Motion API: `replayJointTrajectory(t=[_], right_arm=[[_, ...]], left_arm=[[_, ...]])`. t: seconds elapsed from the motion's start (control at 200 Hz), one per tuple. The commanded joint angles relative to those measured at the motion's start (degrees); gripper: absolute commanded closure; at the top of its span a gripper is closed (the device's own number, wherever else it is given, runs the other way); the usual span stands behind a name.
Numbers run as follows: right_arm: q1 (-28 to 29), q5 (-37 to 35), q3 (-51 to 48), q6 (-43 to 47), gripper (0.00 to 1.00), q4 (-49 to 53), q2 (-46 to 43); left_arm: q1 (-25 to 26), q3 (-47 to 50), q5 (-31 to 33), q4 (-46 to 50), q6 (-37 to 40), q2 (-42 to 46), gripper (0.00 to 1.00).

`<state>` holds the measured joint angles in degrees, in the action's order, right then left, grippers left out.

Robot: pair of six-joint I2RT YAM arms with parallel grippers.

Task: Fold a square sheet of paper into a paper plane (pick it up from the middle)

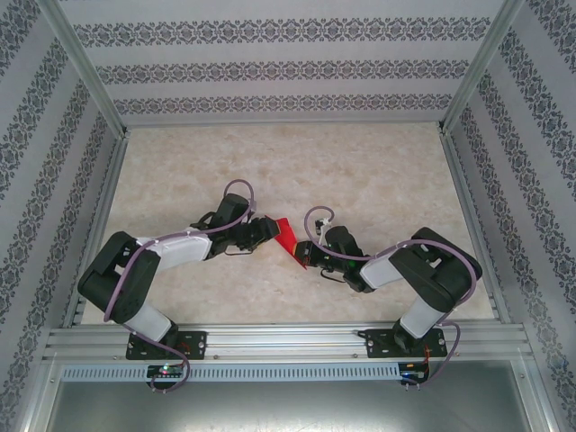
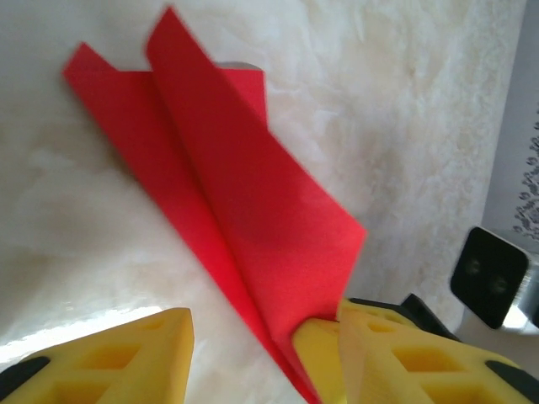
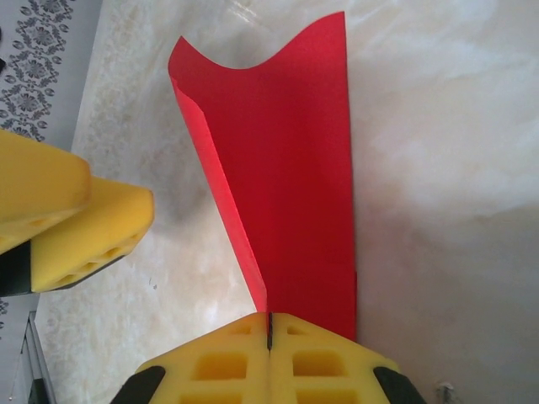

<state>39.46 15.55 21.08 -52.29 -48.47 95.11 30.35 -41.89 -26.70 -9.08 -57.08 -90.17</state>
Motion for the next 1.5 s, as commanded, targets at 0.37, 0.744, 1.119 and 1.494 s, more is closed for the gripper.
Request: replayJointTrajectory(t=[0.37, 0.744, 1.119, 1.494], right_arm=[[-1.39, 3.17, 0.08, -7.31, 1.0, -4.17, 5.49], [-1.69, 4.23, 1.15, -7.33, 0.99, -1.39, 5.88], [-1.7, 4.53, 1.42, -8.1, 0.95, -0.24, 5.52], [-1.62, 4.2, 2.72, -6.73, 0.87, 5.57, 2.73]], left_arm=[[1.92, -5.69, -6.15, -9.29, -0.75, -7.84, 0.5], [2.48, -7.27, -7.74, -10.61, -0.56, -10.23, 0.49], [2.46, -8.38, -5.34, -8.44, -0.37, -14.76, 0.49], [2.35, -8.9, -3.11, -4.15, 1.36, -16.79, 0.5]])
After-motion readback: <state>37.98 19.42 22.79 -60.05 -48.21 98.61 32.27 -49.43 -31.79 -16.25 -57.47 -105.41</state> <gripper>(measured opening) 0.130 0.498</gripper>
